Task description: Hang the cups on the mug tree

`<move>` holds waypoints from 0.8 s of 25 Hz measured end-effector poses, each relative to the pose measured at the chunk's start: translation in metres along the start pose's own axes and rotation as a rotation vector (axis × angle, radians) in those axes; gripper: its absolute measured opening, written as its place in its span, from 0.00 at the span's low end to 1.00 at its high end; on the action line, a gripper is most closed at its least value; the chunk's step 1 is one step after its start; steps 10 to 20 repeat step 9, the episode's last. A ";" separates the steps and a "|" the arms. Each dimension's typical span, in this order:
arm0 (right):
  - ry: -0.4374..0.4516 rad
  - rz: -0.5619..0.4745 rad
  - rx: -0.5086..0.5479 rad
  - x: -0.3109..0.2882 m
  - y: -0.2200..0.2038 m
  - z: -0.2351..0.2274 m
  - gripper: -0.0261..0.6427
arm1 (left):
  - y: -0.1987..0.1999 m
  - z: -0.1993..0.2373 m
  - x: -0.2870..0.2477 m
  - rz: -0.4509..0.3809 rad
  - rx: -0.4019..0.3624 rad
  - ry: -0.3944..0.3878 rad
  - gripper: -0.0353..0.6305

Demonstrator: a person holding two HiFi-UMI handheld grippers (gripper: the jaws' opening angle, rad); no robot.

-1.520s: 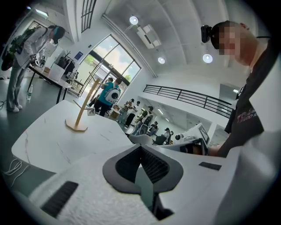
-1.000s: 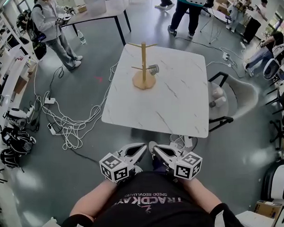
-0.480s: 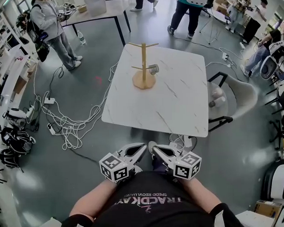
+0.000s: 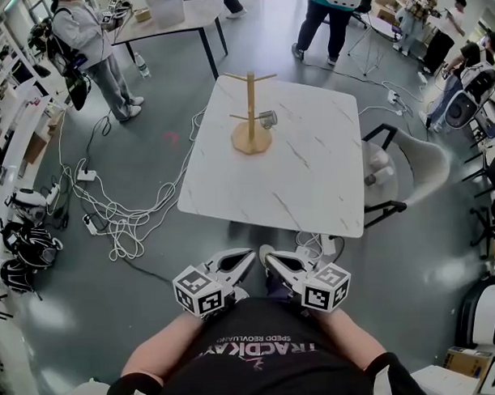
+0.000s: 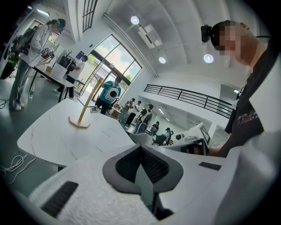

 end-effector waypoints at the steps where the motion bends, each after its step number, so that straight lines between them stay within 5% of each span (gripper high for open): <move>1: -0.001 0.000 0.000 0.000 0.000 0.000 0.05 | 0.001 0.000 0.000 0.000 0.000 0.000 0.05; 20: -0.001 0.005 0.003 -0.001 0.003 0.004 0.05 | 0.003 -0.001 0.003 -0.004 0.002 -0.002 0.05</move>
Point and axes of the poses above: the fingertips, and each gripper's own axes: x backward along the fingers, z to its left, y out of its top, the point moved 3 cm from there along x, backward along the fingers, and after that the axes turned 10 degrees about x, right-handed, at the moved point
